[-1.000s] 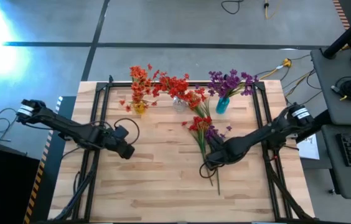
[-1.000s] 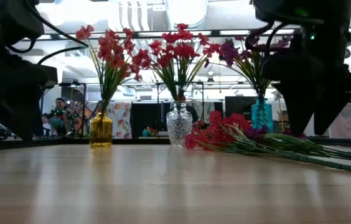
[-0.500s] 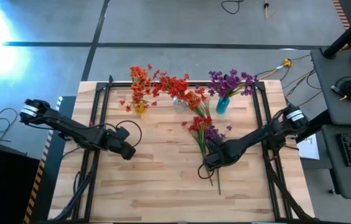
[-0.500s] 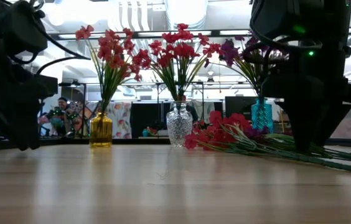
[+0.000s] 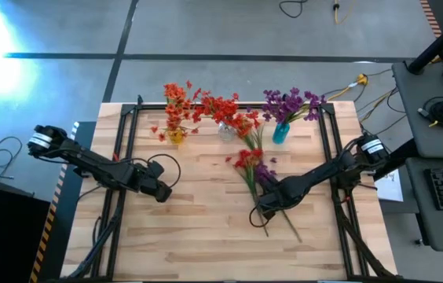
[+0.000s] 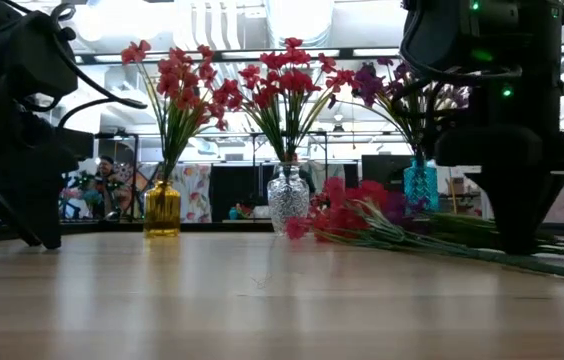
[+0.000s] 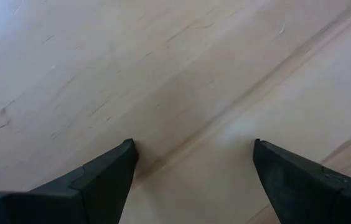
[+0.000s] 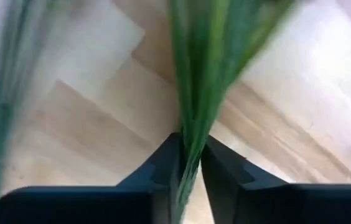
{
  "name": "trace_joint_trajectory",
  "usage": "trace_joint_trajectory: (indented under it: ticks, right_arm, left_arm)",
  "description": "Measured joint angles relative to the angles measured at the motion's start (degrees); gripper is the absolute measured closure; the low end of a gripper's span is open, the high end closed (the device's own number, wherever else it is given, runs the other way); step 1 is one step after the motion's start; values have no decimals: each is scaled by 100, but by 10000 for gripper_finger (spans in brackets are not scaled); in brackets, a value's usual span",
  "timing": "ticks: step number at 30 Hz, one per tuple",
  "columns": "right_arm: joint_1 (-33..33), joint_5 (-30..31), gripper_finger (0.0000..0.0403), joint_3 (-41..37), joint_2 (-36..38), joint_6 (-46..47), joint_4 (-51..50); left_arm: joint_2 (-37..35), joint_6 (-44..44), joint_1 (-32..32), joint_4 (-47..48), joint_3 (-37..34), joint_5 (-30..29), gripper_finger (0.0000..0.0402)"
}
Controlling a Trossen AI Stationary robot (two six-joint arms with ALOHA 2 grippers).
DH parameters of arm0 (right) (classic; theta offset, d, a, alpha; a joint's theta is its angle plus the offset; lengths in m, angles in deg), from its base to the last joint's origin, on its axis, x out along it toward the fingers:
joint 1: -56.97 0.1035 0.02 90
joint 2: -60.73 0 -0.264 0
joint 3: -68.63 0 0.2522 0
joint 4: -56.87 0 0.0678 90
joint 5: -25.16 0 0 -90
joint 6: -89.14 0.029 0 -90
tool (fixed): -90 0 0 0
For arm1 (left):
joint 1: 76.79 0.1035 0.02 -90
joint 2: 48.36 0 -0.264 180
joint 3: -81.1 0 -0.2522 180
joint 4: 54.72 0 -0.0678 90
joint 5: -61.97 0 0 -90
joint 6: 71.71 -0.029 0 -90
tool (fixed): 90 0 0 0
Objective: Sort flowers into vase by color
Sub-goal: Put the purple flowers into the blue vase
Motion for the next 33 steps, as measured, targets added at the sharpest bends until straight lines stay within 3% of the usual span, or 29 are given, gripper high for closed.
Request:
trace_joint_trajectory:
  ticks: [6, 14, 21, 25, 28, 33]
  right_arm:
    - [8, -416, 380, -19, 71, -94, -257]
    - [25, -399, 375, -28, 532, 192, -1466]
    - [159, -280, 375, -24, 1524, 127, -1599]
    - [254, 550, 375, -25, 2329, 15, -1349]
    - [278, 1503, 375, -104, 2918, -483, -513]
    - [275, 2880, 375, -478, 3611, -2446, 1699]
  left_arm:
    - [15, 25, 0, 0, -2, 3, 93]
    - [-9, 36, 0, -4, -9, 1, 93]
    - [-14, 36, 0, -11, -13, -1, 93]
    - [-13, 38, 0, -34, -15, -9, 93]
    - [-4, 40, 0, -60, -17, -25, 93]
    - [-5, 41, 0, -74, -20, -49, 93]
